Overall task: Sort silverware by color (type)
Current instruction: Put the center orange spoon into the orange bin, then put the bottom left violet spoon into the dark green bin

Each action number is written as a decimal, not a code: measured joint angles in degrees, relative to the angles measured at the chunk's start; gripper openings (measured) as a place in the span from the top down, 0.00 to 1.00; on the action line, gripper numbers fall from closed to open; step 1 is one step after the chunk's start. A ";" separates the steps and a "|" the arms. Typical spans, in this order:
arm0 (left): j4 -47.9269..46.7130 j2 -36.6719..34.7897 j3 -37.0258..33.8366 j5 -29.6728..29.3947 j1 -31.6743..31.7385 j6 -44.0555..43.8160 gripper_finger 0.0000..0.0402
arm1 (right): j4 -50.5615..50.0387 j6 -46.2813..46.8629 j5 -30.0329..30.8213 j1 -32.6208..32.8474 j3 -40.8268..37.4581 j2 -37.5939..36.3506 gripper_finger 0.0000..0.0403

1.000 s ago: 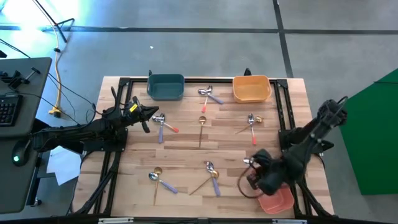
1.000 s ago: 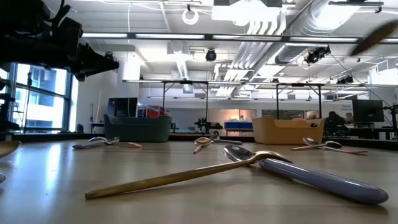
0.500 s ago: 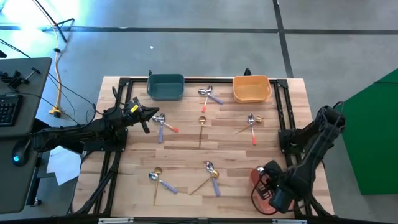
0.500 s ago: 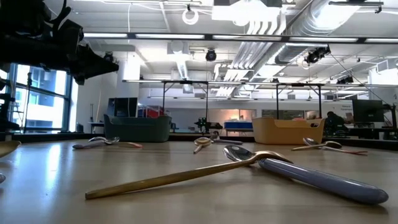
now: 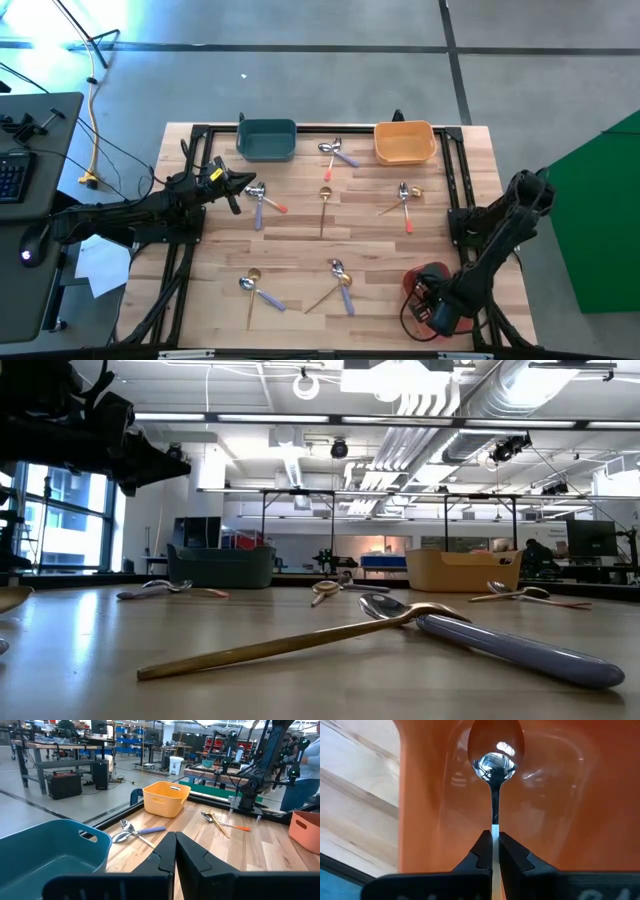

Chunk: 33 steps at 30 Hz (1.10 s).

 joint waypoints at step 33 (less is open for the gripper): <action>0.28 1.22 0.00 7.44 -2.68 -2.55 1.00 | -25.73 -57.78 3.11 -14.69 10.60 -9.09 0.91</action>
